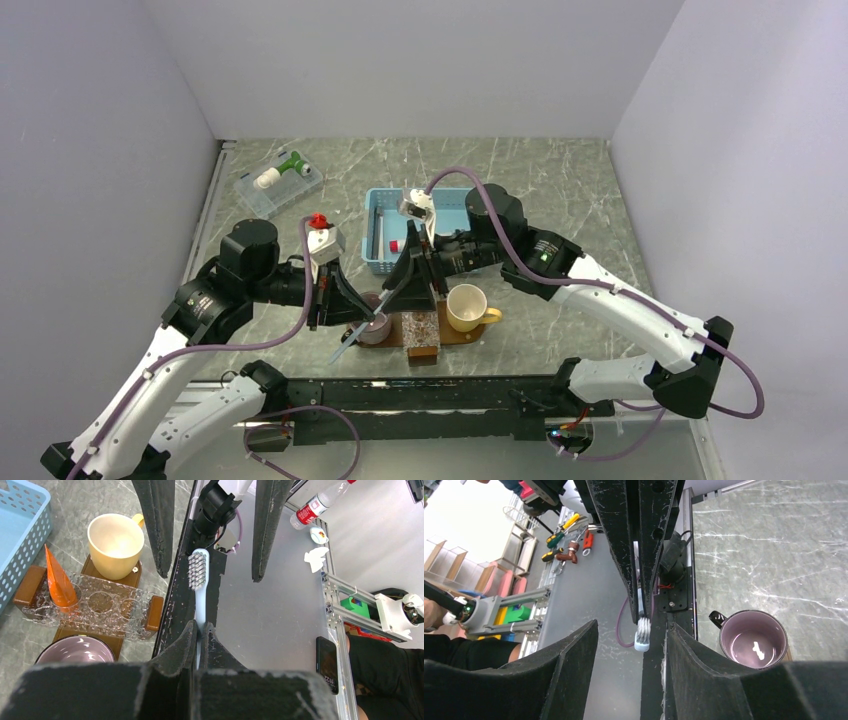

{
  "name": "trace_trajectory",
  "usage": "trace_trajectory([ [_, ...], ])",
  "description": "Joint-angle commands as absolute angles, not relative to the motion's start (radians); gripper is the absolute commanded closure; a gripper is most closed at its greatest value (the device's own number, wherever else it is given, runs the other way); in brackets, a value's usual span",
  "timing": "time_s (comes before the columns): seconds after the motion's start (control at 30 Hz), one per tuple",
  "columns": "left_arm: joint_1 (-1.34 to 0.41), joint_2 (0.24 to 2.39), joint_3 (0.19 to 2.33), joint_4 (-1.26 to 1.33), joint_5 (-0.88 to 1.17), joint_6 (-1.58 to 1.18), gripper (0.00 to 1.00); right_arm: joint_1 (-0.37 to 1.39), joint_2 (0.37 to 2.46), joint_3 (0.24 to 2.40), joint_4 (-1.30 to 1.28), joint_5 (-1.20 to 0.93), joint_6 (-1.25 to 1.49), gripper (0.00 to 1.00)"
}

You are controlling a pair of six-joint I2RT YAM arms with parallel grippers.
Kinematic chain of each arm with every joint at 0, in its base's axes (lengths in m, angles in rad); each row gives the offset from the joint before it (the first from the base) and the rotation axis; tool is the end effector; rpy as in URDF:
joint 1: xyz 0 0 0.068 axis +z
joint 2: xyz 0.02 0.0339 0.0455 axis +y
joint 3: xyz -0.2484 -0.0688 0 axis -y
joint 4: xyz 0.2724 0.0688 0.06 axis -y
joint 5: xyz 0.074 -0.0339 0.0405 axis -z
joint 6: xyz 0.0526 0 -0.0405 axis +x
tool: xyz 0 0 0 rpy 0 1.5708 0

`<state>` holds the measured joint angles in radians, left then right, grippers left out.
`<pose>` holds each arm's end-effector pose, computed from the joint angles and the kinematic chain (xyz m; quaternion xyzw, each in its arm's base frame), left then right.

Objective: Prepare toiletry sets of a toothbrush and toothpaste on the tray

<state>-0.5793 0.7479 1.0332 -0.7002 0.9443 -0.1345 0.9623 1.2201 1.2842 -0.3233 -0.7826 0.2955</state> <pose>0.1259 -0.1333 0.3744 0.4069 0.6728 -0.5269 0.3228 0.1469 0.2758 0.3956 -0.4595 0.6162 0.5760 0.2780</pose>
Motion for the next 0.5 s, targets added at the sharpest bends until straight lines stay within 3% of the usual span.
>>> trace_trajectory([
  [0.0, -0.585, 0.742, 1.035, -0.674, 0.945, -0.110, 1.00, 0.973, 1.221, 1.331, -0.308, -0.749, 0.267, 0.46],
  [0.33, -0.586, 0.736, 1.041, -0.680, 0.940, -0.106, 1.00, 0.991, 1.243, 1.348, -0.376, -0.694, 0.240, 0.52],
  [0.47, -0.587, 0.733, 1.040, -0.681, 0.942, -0.105, 1.00, 0.994, 1.245, 1.347, -0.372, -0.692, 0.238, 0.64],
])
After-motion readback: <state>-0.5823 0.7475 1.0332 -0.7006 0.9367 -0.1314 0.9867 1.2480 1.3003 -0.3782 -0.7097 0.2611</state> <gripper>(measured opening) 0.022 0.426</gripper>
